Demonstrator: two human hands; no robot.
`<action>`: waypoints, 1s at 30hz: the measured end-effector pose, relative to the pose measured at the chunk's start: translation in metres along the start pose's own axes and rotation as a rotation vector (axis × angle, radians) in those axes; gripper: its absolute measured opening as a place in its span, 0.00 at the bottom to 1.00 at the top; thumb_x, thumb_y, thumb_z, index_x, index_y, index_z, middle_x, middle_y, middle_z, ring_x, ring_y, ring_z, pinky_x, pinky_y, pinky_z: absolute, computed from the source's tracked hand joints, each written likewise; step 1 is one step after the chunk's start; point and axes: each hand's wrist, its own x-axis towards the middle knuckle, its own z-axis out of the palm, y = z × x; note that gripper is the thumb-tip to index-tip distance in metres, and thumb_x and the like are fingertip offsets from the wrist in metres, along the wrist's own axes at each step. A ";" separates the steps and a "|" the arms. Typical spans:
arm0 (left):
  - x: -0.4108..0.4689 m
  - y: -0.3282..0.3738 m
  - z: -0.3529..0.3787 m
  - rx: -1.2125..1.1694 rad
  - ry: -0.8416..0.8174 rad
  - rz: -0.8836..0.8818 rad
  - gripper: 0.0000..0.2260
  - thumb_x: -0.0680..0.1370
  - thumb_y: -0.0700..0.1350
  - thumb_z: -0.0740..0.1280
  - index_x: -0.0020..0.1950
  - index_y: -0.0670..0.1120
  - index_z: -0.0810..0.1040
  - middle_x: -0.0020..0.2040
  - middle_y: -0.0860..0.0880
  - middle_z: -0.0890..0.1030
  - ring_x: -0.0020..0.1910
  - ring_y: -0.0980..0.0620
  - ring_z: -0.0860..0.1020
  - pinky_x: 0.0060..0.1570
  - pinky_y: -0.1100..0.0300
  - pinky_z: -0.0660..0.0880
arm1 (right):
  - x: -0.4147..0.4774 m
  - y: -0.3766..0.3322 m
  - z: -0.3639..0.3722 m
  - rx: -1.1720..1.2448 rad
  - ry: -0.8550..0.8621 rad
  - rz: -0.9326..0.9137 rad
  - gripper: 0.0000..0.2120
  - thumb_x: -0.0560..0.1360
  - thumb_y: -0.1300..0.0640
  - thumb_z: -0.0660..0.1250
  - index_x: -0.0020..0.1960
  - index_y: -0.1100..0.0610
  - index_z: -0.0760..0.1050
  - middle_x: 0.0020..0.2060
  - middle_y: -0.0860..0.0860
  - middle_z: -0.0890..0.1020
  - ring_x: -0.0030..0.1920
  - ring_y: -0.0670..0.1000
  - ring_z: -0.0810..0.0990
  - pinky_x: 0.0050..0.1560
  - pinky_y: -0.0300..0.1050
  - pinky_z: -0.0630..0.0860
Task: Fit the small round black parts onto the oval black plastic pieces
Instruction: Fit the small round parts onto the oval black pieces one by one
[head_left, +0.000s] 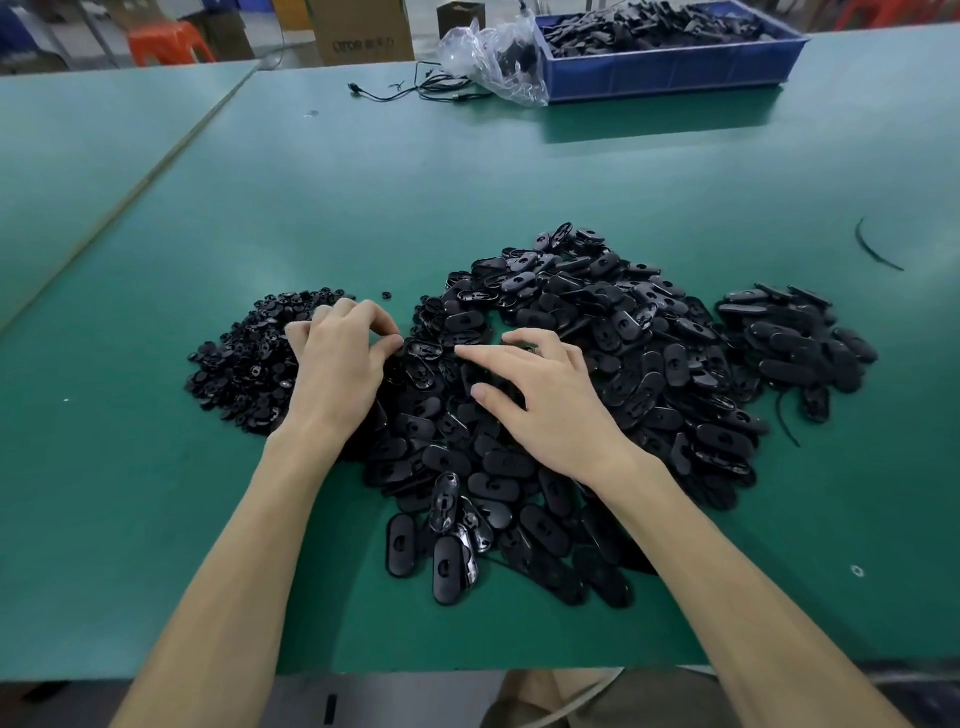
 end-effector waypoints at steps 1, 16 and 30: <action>0.000 0.001 0.000 -0.009 0.025 0.000 0.03 0.81 0.45 0.71 0.48 0.51 0.79 0.50 0.53 0.78 0.55 0.48 0.74 0.53 0.56 0.54 | 0.000 0.000 0.000 -0.002 -0.005 0.001 0.20 0.85 0.49 0.64 0.77 0.42 0.72 0.68 0.37 0.78 0.73 0.44 0.63 0.72 0.42 0.51; -0.008 0.020 -0.004 -0.402 0.108 0.029 0.03 0.83 0.45 0.68 0.53 0.51 0.75 0.46 0.58 0.80 0.52 0.49 0.79 0.61 0.39 0.73 | 0.001 -0.003 -0.008 0.312 0.132 0.162 0.14 0.78 0.62 0.74 0.62 0.54 0.82 0.52 0.47 0.78 0.54 0.43 0.77 0.63 0.38 0.72; -0.022 0.039 0.006 -0.516 0.035 0.177 0.08 0.81 0.41 0.72 0.53 0.52 0.75 0.44 0.56 0.82 0.48 0.55 0.81 0.55 0.56 0.76 | 0.001 -0.004 -0.011 0.569 0.329 0.271 0.10 0.80 0.62 0.72 0.59 0.53 0.83 0.47 0.47 0.82 0.46 0.46 0.84 0.49 0.35 0.78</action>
